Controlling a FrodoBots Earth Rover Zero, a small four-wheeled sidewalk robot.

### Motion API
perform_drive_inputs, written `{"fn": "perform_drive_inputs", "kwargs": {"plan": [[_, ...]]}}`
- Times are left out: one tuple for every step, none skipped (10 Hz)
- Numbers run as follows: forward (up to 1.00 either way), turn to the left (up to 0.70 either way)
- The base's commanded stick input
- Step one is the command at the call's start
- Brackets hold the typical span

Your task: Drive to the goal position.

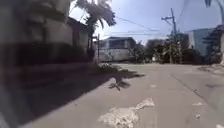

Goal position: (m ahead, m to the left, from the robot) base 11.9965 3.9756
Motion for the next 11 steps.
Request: {"fn": "perform_drive_inputs", "kwargs": {"plan": [[1.0, -0.12], [1.0, -0.04], [1.0, -0.08], [1.0, -0.15], [1.0, -0.17], [1.0, -0.11], [1.0, -0.17], [1.0, -0.19], [1.0, -0.13], [1.0, -0.21], [1.0, -0.17]]}}
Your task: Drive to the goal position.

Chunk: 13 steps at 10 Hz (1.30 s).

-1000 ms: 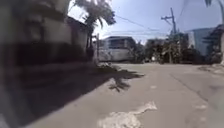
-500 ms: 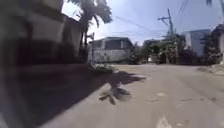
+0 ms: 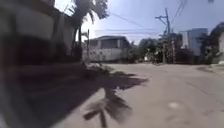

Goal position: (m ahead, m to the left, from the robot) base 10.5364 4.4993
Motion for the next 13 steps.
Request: {"fn": "perform_drive_inputs", "kwargs": {"plan": [[1.0, -0.04], [1.0, -0.02], [1.0, -0.03], [1.0, -0.08], [1.0, -0.13], [1.0, -0.13], [1.0, -0.03], [1.0, -0.04], [1.0, -0.09], [1.0, -0.12], [1.0, -0.05], [1.0, -0.05], [1.0, -0.05]]}}
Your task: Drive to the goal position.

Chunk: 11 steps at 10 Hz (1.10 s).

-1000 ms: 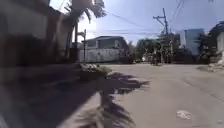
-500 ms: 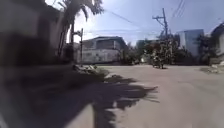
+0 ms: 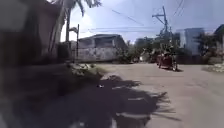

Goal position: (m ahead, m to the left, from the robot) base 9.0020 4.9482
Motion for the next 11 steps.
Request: {"fn": "perform_drive_inputs", "kwargs": {"plan": [[1.0, -0.05], [1.0, -0.1], [1.0, -0.1], [1.0, -0.11], [1.0, -0.14], [1.0, -0.08], [1.0, -0.1], [1.0, -0.13], [1.0, -0.17], [1.0, -0.13], [1.0, -0.13]]}}
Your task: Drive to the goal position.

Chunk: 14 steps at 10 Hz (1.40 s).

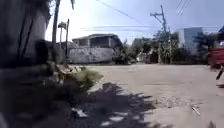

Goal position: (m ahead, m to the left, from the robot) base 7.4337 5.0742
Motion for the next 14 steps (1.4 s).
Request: {"fn": "perform_drive_inputs", "kwargs": {"plan": [[1.0, -0.19], [1.0, -0.08], [1.0, -0.05], [1.0, -0.02], [1.0, 0.0], [1.0, 0.0], [1.0, 0.0], [1.0, 0.0], [1.0, 0.0], [1.0, 0.0], [1.0, 0.0], [1.0, 0.0], [1.0, 0.0], [1.0, 0.0]]}}
